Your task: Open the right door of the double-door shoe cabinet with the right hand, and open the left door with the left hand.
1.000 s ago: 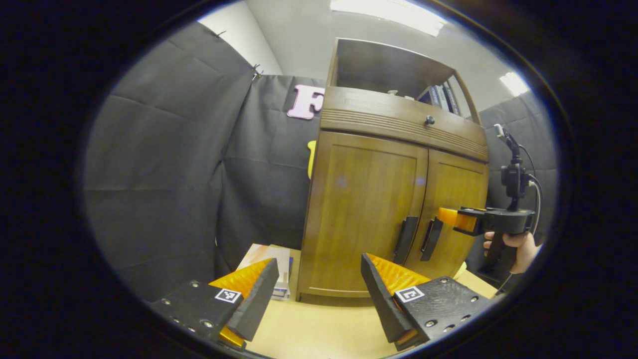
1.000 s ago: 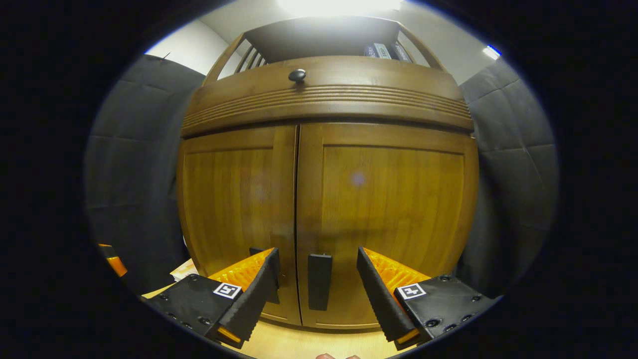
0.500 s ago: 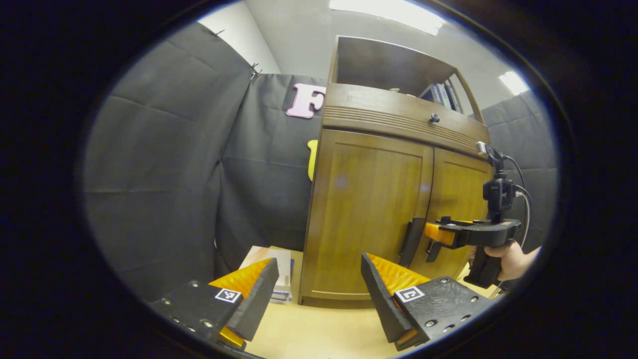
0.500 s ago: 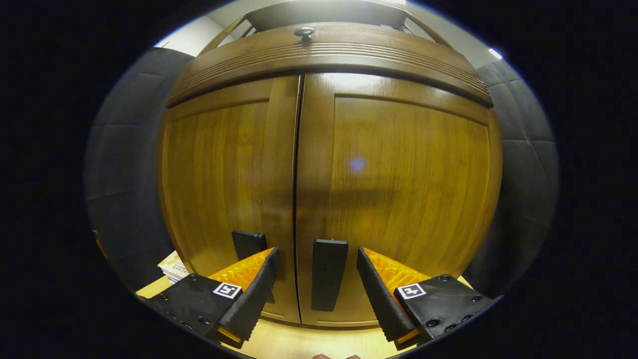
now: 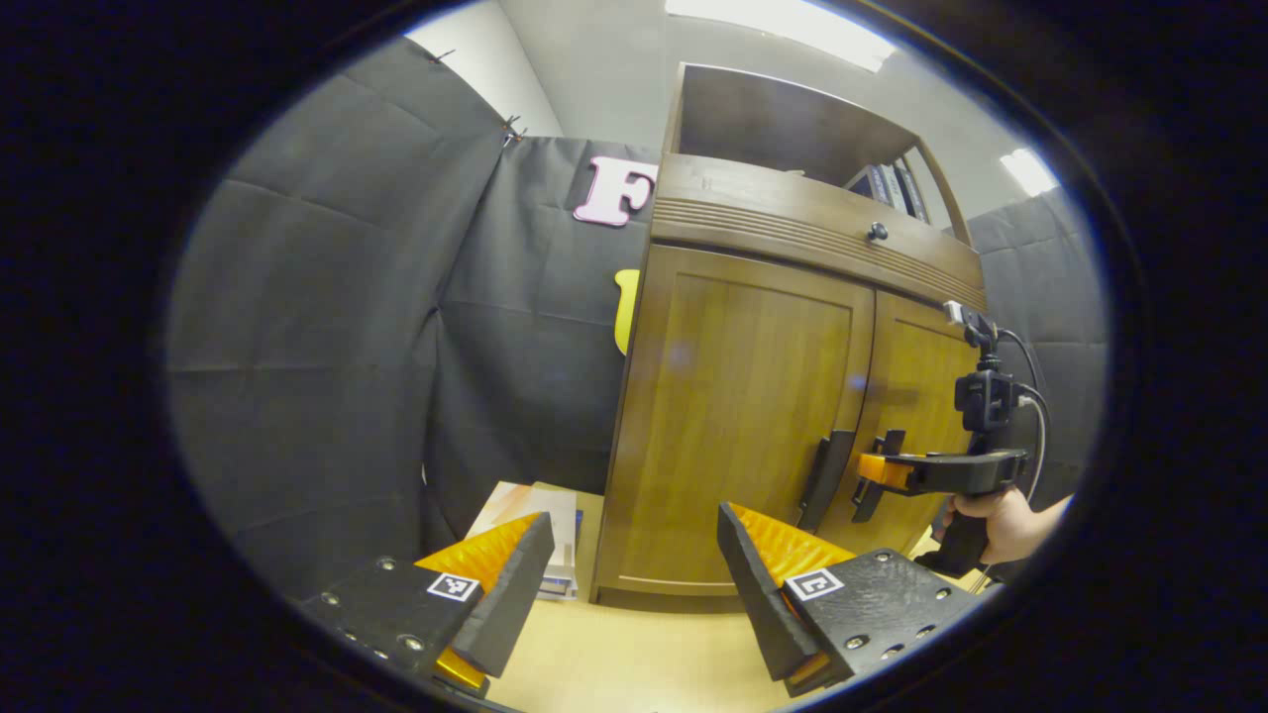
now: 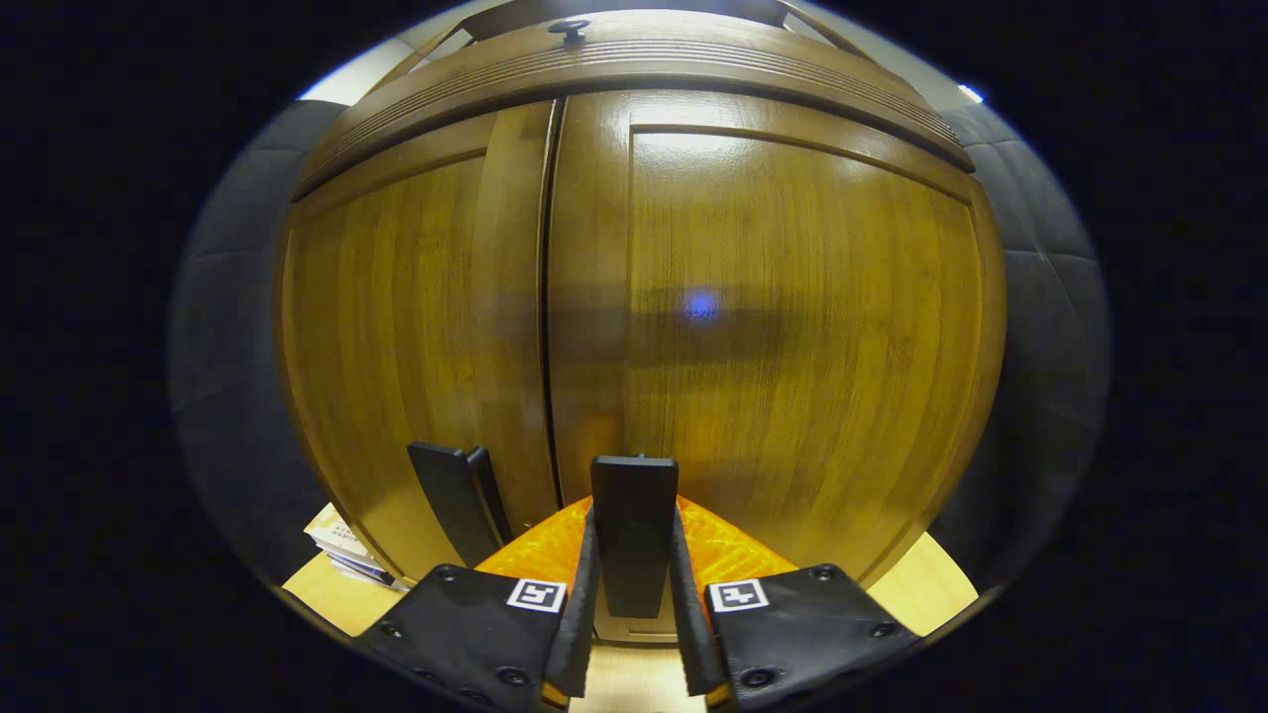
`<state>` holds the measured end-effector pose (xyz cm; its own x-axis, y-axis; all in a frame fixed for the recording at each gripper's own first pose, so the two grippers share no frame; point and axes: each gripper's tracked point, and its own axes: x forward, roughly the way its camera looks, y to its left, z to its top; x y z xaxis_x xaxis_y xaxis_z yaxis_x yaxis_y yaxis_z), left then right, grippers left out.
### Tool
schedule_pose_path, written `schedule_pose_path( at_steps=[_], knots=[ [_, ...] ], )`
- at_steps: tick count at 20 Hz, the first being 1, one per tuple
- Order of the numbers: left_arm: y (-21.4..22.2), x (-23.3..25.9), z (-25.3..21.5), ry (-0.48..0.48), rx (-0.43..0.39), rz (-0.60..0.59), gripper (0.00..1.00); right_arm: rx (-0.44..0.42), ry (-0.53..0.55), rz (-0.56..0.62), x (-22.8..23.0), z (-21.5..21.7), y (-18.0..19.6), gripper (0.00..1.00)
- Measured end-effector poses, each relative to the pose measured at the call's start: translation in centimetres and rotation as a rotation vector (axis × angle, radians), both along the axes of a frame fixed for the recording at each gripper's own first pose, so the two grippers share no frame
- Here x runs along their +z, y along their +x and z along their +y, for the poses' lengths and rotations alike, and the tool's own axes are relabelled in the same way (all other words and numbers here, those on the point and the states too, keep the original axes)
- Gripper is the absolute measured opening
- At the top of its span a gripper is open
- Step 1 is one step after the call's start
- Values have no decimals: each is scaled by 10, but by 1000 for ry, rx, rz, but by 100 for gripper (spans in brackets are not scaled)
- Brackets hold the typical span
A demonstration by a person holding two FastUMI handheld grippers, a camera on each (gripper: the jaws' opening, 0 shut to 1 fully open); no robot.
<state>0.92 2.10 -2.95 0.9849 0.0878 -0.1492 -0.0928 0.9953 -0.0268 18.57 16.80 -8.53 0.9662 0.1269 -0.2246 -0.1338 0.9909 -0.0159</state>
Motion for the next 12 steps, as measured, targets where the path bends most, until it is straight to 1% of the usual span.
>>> schedule_pose_path(
  at_steps=[1, 2, 4, 6, 9, 12],
  knots=[
    [1, -1, 0, -2, 0, 2, 95, 5, 3, 8, -2, 1, 5, 36],
    [0, -1, -1, -5, -3, 5, 95, 4, 16, 7, -2, -1, 2, 38],
    [1, -3, -4, -7, -14, 17, 96, 19, 13, -1, -1, -1, 3, 24],
    [2, -3, -7, -7, -25, 27, 96, 41, 11, -3, -2, 0, 2, 24],
    [3, 0, -15, -16, -63, 11, 95, 57, 28, 12, -1, 0, 0, 24],
    [4, 6, -26, 9, -88, -2, 95, 65, 26, 13, 2, 0, -3, 24]
  ],
)
